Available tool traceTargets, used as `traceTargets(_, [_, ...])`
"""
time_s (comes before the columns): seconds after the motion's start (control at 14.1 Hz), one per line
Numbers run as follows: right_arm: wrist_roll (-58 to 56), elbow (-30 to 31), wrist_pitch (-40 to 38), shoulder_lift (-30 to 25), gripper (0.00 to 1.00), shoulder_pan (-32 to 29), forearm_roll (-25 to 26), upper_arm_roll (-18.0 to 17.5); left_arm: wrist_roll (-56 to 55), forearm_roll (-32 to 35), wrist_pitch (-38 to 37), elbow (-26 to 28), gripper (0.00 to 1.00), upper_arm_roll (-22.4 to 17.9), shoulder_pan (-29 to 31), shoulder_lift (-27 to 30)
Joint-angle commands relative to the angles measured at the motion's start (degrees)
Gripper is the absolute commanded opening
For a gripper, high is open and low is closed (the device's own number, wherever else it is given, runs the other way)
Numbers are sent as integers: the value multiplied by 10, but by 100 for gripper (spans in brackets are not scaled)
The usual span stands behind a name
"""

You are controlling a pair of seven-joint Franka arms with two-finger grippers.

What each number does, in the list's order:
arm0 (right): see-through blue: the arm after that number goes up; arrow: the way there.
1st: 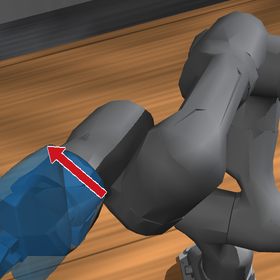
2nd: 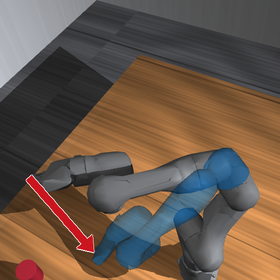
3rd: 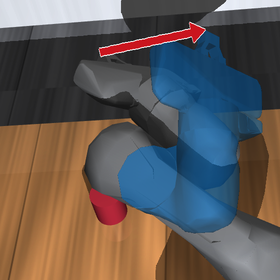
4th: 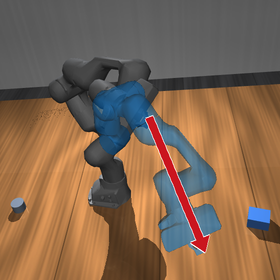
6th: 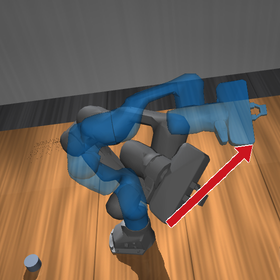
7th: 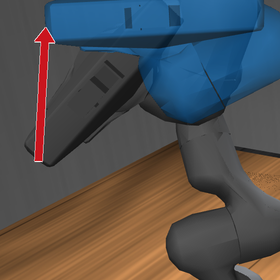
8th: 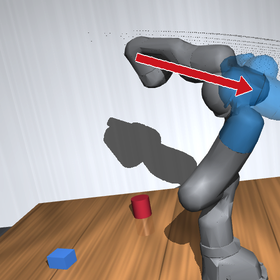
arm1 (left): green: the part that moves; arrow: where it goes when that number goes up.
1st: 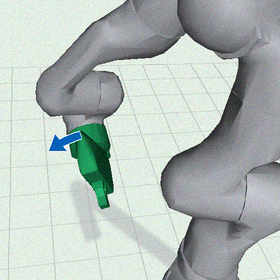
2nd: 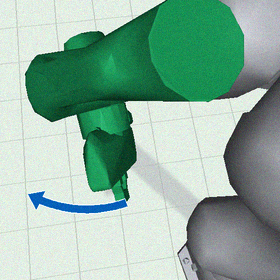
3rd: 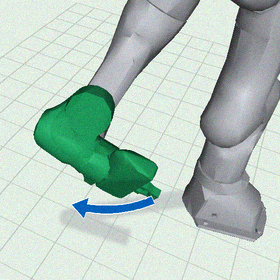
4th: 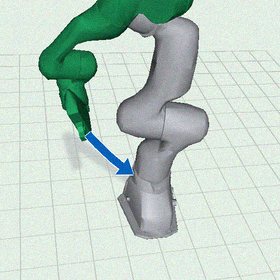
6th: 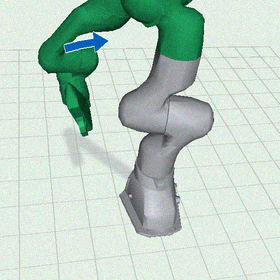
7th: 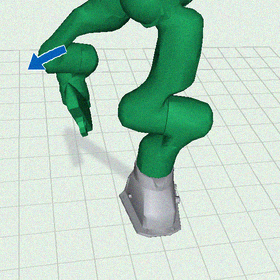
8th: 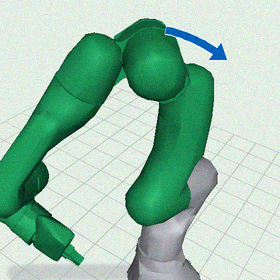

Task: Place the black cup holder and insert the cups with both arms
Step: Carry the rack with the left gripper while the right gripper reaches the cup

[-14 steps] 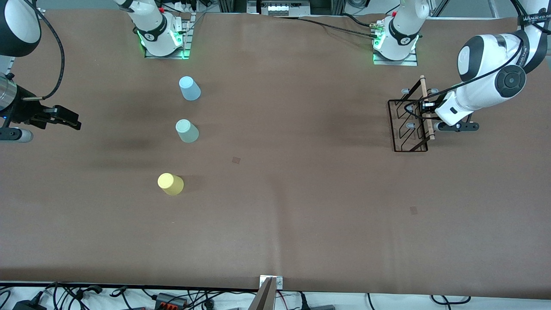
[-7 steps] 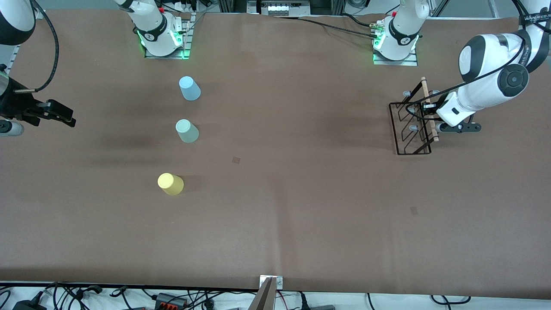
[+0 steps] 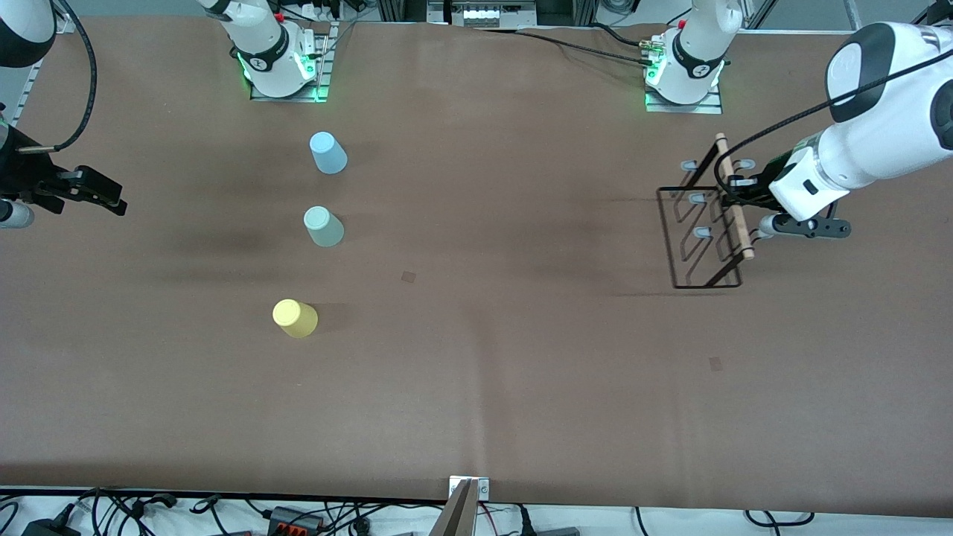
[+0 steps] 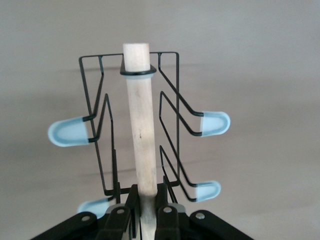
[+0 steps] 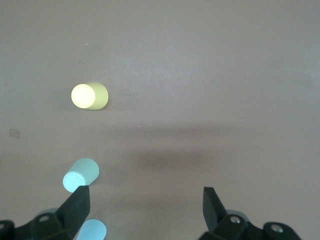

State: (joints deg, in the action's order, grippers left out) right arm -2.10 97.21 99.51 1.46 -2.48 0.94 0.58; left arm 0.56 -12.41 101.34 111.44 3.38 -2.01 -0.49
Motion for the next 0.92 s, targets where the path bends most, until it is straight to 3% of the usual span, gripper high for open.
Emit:
traceTargets(0.0, [6,13,-4,-5,100,-1,1,-1,-65,-38,-25,-87,0,0,-61,-62])
traceTargets(0.28, [6,18,-2,28,100,12,0,-3,-216,-43,-23,-209,0,-1,-178,-151])
traceTargets(0.5, [7,33,1,67,100,55,0,-4,-330,-44,-21,-300,0,-1,-256,-230])
traceTargets(0.71, [8,45,6,107,100,94,-16,-4,-379,-44,1,-352,0,-1,-304,-284])
traceTargets(0.85, [8,45,13,140,100,98,-50,-4,-405,-43,37,-359,0,-1,-329,-301])
